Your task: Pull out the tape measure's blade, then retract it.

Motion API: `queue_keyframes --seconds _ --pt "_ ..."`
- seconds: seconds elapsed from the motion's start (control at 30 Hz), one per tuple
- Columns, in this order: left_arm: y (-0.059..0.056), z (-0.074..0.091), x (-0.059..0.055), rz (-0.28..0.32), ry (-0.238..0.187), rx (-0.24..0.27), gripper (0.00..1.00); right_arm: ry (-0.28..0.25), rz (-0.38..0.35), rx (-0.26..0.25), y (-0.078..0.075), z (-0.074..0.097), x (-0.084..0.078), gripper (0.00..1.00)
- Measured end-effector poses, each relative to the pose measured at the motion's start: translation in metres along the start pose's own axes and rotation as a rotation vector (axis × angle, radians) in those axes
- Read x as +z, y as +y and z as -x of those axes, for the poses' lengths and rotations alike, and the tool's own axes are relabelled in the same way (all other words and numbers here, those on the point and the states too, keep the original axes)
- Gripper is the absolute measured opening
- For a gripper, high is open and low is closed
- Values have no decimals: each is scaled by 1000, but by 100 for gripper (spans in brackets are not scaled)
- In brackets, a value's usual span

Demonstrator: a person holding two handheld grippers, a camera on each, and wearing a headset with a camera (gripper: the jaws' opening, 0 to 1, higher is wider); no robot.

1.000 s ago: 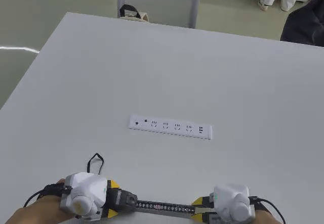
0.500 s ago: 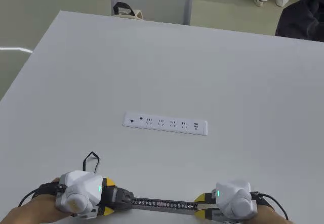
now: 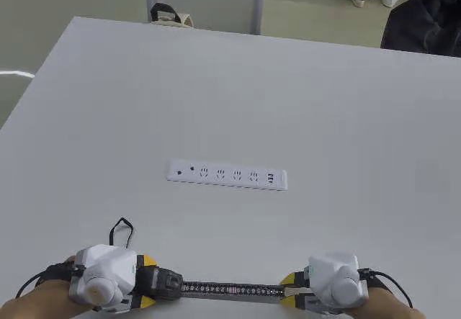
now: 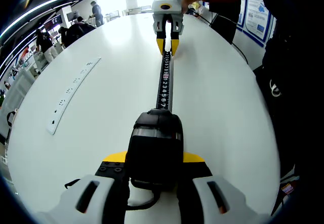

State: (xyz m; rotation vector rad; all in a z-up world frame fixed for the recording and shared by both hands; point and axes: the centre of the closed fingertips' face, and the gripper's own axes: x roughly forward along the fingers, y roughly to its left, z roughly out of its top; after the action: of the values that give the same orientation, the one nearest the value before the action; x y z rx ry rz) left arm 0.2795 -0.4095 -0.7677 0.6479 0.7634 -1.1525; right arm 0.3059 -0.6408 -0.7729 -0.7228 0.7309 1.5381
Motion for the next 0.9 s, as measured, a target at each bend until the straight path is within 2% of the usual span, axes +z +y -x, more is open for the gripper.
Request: queue_keyframes --seconds 0.9 --pt "-1 2 7 3 7 -4 32 14 -39 -26 1 16 -27 10"
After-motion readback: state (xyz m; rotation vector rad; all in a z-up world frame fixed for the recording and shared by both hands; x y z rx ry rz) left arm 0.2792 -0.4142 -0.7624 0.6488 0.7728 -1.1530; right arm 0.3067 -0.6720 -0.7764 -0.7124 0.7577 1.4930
